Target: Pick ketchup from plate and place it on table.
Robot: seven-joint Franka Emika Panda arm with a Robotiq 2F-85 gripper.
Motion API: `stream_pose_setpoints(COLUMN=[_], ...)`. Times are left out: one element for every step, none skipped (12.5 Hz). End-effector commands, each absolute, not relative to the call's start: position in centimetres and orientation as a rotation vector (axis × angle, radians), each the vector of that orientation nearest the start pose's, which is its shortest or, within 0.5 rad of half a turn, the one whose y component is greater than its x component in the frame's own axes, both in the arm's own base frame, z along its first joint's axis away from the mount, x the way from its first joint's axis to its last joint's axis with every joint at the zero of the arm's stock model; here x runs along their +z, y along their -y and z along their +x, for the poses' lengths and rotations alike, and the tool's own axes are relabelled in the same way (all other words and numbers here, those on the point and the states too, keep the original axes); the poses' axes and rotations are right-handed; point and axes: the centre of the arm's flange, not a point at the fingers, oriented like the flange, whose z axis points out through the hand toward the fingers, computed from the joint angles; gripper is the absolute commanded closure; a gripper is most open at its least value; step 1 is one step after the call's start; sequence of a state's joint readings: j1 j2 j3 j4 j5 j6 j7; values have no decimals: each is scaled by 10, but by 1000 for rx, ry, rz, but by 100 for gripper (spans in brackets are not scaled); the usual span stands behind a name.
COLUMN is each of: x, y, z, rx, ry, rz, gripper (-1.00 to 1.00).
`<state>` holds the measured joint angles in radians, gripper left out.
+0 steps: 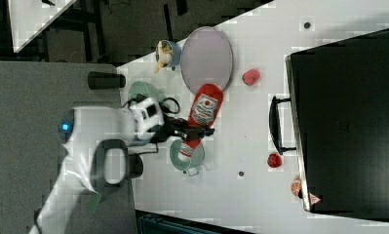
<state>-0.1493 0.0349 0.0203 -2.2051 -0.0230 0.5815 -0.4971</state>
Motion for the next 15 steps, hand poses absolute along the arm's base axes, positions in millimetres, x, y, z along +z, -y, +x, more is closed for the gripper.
stream_pose_setpoints(x=[338,319,302,288,276,265,254,244,237,229,221,219,222,228,239], y=[62,55,48,39,31,25,23,22,23,25,25,22,20,19,19], z=[506,495,487,482,482,483,484,485,486,485,481,482,483,485,489], rx=[32,53,68,71,45,16,3,-3,-17,-14,12,-1,-10,-29,-64], ry=[-758,-818,-872,-904,-917,-920,-912,-910,-910,-917,-920,-909,-904,-899,-896], rz=[-3072,-3058,-3044,-3035,-3025,-3016,-3013,-3010,-3005,-3002,-3004,-3004,-3004,-3002,-2998], gripper=[-24,-24,-24,-24,-24,-24,-24,-24,-30,-49,-69,-91,-100,-100,-100])
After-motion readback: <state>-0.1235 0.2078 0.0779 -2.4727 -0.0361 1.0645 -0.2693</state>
